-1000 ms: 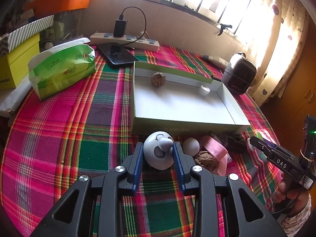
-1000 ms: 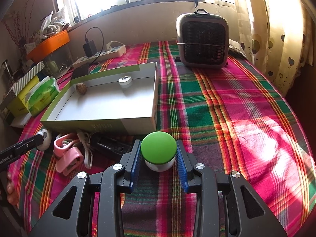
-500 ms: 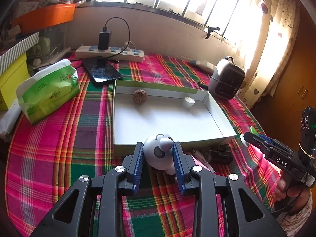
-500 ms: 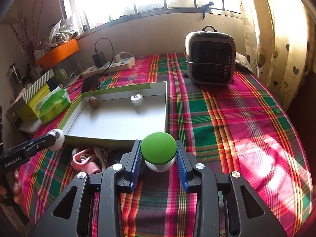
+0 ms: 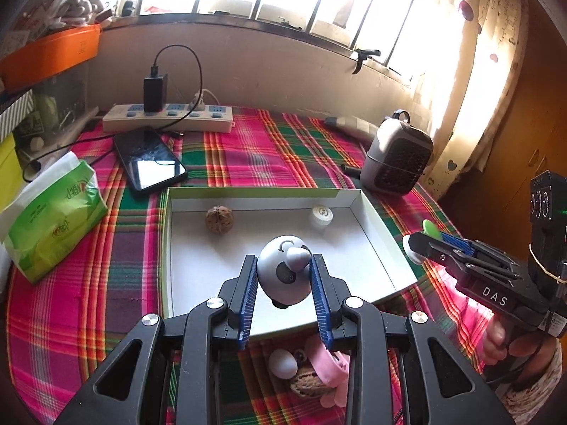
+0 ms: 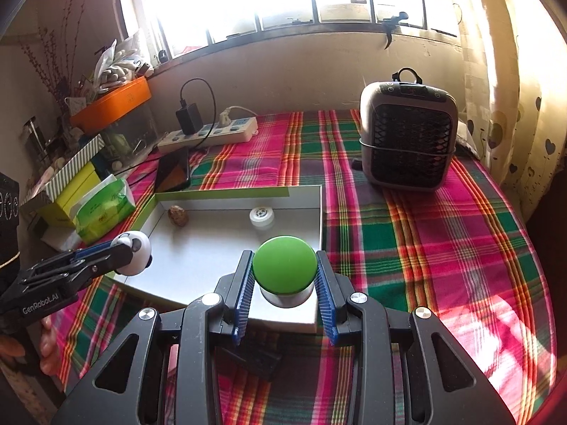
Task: Organize objects
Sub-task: 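Carry the round toy and green mushroom into the box lid with both tools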
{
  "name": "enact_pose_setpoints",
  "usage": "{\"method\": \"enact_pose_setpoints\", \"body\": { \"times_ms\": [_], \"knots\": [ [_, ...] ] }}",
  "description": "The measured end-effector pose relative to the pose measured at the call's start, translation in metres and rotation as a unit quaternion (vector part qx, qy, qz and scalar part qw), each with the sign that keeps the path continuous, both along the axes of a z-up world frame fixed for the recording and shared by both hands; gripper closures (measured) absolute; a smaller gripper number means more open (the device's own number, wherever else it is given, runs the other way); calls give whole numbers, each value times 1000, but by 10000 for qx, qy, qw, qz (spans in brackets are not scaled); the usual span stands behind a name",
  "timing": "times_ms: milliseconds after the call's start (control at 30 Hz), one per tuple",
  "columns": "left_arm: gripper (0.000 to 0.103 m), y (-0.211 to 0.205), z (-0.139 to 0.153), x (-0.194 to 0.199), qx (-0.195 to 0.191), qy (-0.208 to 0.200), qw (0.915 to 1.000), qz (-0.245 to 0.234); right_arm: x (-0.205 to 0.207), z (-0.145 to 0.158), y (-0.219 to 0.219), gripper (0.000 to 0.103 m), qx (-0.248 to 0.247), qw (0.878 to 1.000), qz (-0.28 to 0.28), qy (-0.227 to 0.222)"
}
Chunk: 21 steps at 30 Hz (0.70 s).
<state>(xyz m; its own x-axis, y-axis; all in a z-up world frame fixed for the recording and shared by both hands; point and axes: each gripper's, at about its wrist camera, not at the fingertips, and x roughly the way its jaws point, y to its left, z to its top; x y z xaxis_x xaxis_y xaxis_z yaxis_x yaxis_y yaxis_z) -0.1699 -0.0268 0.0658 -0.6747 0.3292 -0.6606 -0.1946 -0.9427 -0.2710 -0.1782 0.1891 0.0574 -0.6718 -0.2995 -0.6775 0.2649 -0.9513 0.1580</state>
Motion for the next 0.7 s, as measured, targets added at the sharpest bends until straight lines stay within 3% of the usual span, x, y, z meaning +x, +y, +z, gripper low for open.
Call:
{"method": "enact_pose_setpoints", "body": {
  "times_ms": [700],
  "knots": [
    [75, 16, -31, -83, 10, -525, 9985, -164, -82, -29, -19, 68, 123, 9991, 178, -371]
  ]
}}
